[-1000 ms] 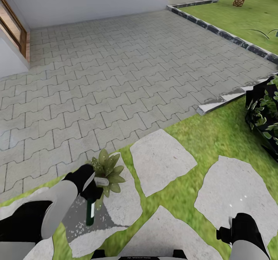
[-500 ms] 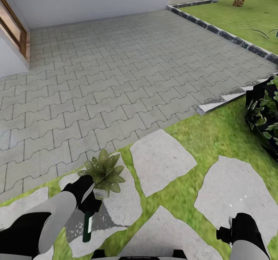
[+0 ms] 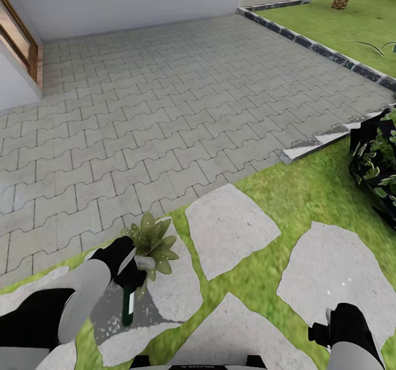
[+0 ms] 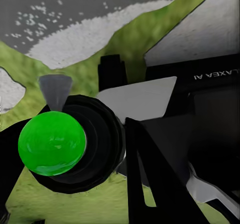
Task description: Pick up the pesticide atomizer in the garden and spray insectifuge to fully cover both potted plants in the garden.
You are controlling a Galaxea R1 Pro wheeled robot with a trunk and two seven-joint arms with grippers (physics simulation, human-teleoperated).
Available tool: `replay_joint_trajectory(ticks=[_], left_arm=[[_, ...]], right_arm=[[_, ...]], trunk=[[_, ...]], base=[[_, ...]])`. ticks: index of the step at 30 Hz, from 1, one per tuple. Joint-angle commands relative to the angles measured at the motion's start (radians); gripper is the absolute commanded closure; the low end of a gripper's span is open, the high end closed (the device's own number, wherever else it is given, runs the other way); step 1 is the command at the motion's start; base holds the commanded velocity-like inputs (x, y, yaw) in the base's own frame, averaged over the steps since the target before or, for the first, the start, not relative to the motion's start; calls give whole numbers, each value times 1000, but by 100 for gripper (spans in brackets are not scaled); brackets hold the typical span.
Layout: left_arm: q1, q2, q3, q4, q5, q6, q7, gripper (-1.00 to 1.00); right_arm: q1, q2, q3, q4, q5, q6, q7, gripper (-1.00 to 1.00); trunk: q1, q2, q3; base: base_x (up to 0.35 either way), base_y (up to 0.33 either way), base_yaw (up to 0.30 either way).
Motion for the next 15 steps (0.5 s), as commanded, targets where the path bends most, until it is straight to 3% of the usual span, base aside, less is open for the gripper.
replay_joint_trajectory(ticks=[1,9,15], left_arm=[[-6,0,3,-1,-11,4,-8,100],[-15,0,2,-1,-12,4,-8,100],[20,3,1,-3,-13,1,-8,100]], right_arm=[[-1,1,-3,-2,10,-1,10,-100],[-1,1,-3,-2,10,-1,10,-100],[-1,1,-4,-2,10,-1,11,-100]], trunk=[[0,0,-1],[0,0,-1],[0,0,-7]], base=[[0,0,0],[0,0,0],[0,0,0]])
